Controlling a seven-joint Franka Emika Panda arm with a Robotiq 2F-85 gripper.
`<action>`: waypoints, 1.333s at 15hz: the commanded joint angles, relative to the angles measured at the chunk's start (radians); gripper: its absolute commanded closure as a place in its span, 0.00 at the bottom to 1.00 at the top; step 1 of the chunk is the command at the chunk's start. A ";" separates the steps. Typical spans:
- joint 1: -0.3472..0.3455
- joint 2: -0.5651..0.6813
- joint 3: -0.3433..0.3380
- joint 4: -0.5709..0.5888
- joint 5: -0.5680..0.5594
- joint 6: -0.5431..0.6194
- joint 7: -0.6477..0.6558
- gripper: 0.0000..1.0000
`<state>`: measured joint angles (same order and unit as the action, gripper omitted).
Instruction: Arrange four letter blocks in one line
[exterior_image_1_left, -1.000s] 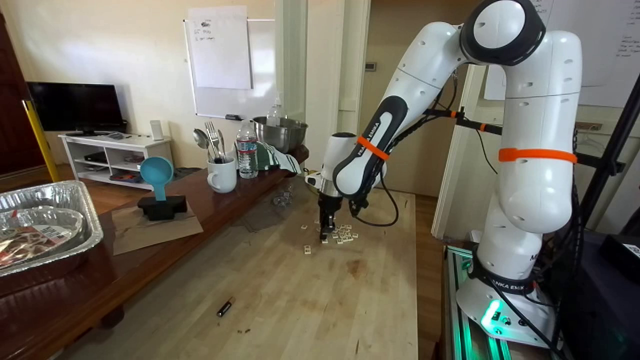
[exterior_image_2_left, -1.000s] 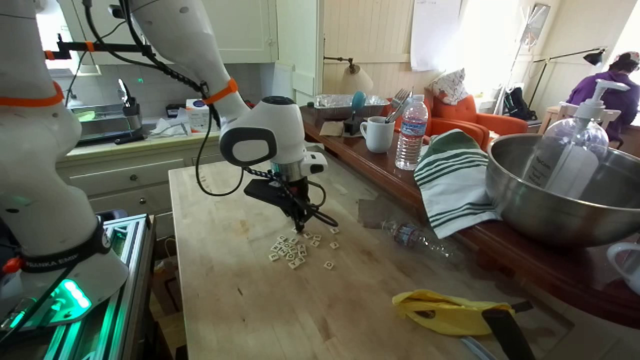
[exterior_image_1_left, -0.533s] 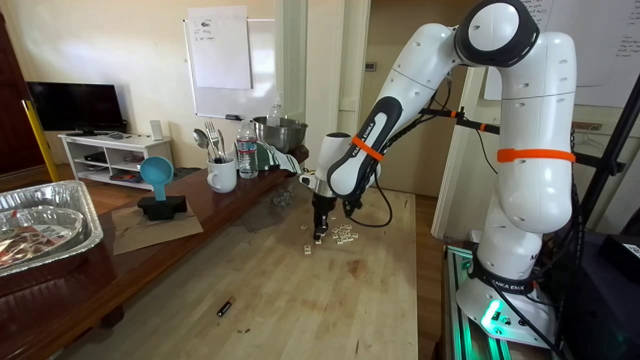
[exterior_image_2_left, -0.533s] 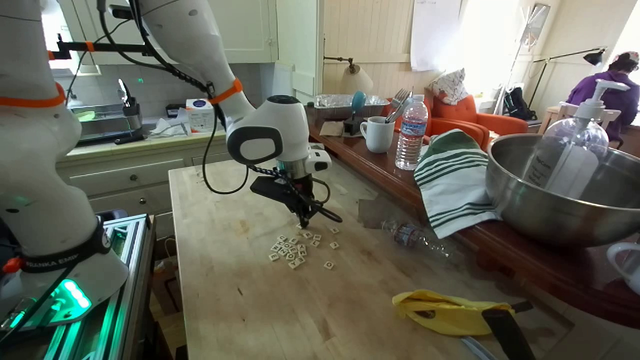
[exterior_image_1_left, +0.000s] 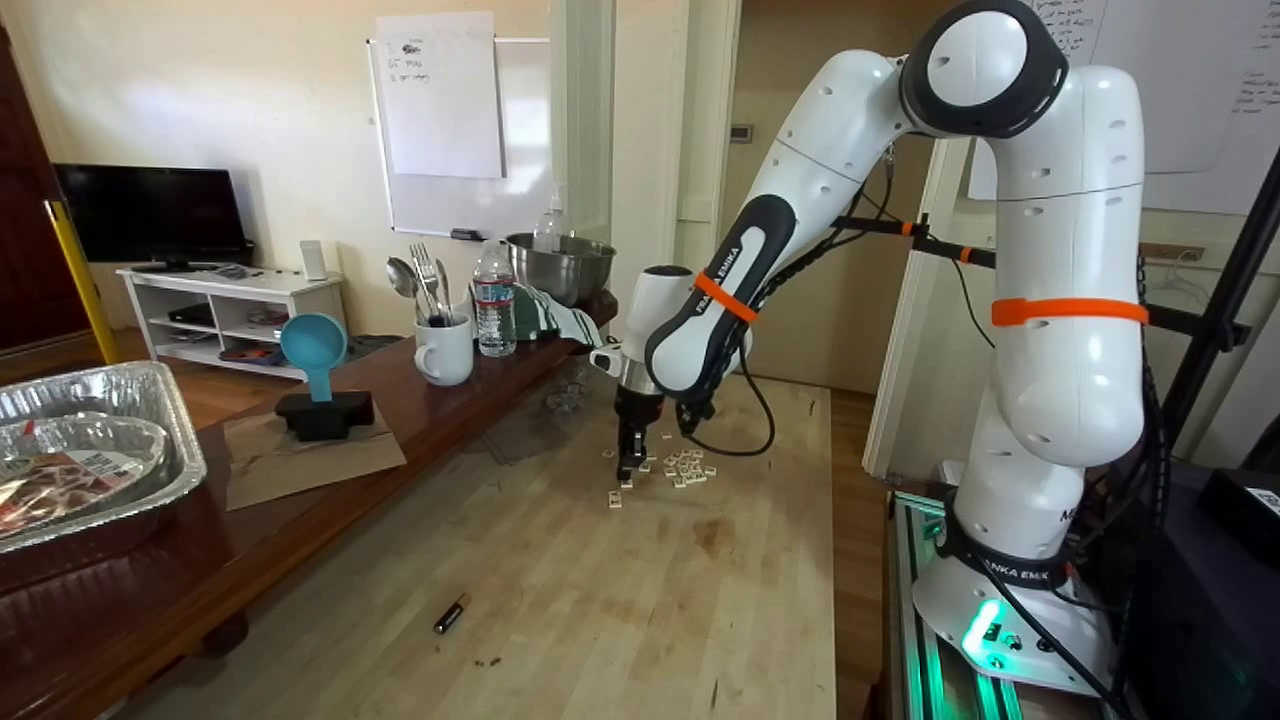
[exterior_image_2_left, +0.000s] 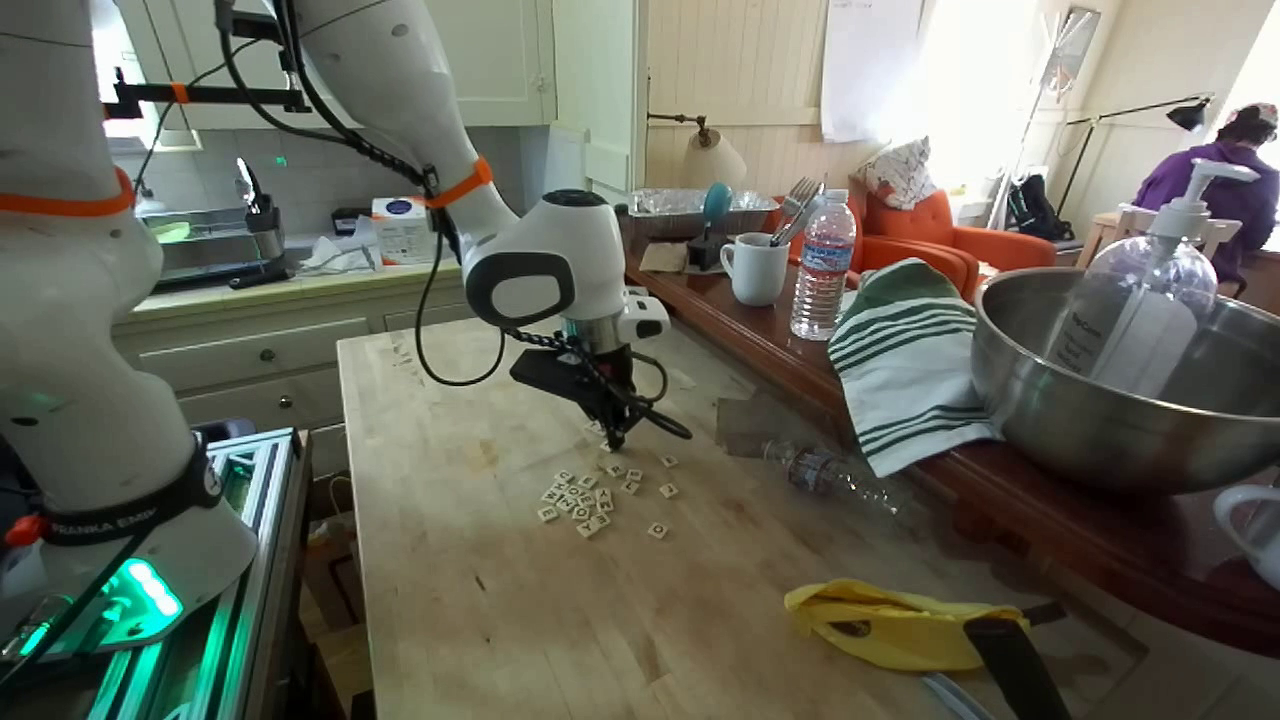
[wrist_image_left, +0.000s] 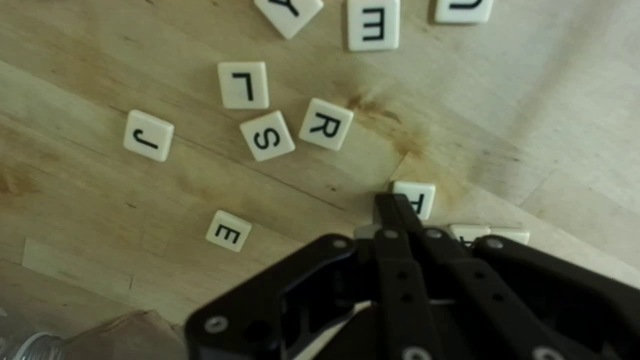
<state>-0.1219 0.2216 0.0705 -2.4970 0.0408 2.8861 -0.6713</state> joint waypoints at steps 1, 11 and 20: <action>-0.003 0.051 0.016 0.019 -0.009 0.032 0.030 1.00; 0.002 0.059 0.024 0.029 -0.021 0.033 0.054 1.00; 0.011 0.065 0.025 0.039 -0.038 0.036 0.082 1.00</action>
<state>-0.1171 0.2410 0.0915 -2.4699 0.0282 2.8866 -0.6270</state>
